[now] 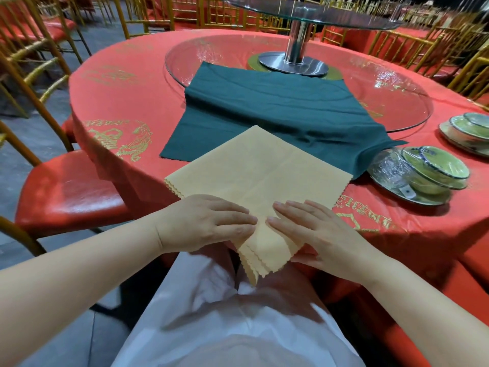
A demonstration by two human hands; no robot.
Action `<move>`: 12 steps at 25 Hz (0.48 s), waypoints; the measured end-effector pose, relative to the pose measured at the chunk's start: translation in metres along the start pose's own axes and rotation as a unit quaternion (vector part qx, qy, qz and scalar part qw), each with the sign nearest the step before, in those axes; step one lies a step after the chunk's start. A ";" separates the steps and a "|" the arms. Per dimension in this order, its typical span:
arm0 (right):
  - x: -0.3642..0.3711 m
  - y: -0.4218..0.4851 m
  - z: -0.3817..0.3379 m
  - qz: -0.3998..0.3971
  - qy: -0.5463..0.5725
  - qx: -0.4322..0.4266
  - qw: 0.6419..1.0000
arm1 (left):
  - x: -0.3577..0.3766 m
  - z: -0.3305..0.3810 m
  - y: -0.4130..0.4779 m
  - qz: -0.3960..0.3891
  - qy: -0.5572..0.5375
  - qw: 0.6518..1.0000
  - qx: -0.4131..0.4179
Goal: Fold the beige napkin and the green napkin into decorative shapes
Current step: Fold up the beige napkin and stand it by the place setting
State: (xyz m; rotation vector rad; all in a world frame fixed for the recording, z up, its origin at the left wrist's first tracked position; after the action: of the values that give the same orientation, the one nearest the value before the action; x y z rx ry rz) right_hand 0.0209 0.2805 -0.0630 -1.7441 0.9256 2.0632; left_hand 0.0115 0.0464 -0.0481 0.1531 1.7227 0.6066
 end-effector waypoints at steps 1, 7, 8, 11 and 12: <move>0.001 0.000 0.000 0.024 -0.001 -0.001 1.000 | -0.002 -0.001 0.001 0.003 -0.003 1.000 0.002; 0.000 -0.004 -0.001 0.152 0.028 -0.005 0.988 | -0.010 -0.005 0.003 0.013 -0.060 0.994 -0.092; -0.003 -0.004 -0.001 0.164 0.058 0.007 0.985 | -0.010 -0.008 0.002 0.020 -0.064 0.992 -0.105; -0.014 -0.001 -0.002 0.188 0.196 0.054 0.961 | -0.013 -0.010 0.005 0.057 -0.101 0.980 -0.161; -0.019 0.001 -0.001 0.191 0.237 0.071 0.950 | -0.014 -0.010 0.007 0.073 -0.111 0.975 -0.178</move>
State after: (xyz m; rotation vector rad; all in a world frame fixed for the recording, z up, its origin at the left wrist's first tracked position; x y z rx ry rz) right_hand 0.0254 0.2820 -0.0449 -2.1597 1.6202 1.7369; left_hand 0.0039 0.0432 -0.0315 0.0899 1.3696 0.9609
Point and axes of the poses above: each hand's wrist, its own y-axis towards the middle knuckle, its own x-axis out of the palm, z = x × y, the point moved 3 cm from there along y, towards the middle knuckle, and after that the axes turned 2 degrees about z, right-handed, at the moved point
